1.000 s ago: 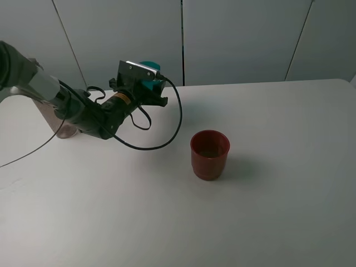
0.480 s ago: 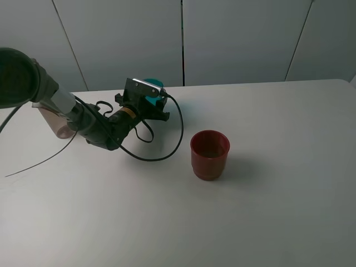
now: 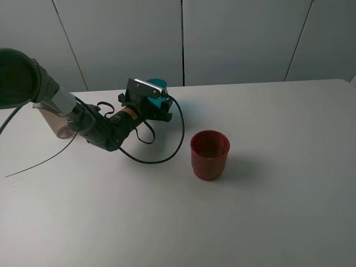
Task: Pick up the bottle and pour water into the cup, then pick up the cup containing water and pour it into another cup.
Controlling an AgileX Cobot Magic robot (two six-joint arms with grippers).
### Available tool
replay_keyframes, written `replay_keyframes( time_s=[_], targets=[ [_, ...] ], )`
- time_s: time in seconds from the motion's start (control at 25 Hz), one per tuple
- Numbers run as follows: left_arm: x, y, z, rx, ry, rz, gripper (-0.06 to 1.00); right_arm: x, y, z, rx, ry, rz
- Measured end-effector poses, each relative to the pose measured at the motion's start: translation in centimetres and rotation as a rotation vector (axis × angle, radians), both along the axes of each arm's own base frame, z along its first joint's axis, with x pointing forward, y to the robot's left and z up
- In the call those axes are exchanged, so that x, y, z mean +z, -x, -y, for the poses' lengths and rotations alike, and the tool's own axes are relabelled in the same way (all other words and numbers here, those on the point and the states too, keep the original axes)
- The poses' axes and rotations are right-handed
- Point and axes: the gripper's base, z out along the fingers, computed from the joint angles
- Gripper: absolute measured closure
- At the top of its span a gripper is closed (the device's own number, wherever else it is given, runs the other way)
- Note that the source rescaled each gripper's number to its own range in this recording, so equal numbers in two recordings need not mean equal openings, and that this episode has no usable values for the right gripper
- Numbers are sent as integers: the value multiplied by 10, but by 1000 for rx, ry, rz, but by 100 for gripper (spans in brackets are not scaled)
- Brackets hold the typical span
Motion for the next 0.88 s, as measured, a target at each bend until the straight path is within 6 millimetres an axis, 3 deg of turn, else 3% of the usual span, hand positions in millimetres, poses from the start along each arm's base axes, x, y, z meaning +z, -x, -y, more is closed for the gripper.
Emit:
replay_keyframes(
  time_s=[0.28,0.52,0.88],
  targets=[
    [8,3,0,-11,3,6,-3,0,0,0,0,0,0],
    [23,20,-8,-13,-6,-13,-4,0,0,0,0,0,0],
    [66,53,-26,9,-14,-50,-4,0,0,0,0,0,0]
  ],
)
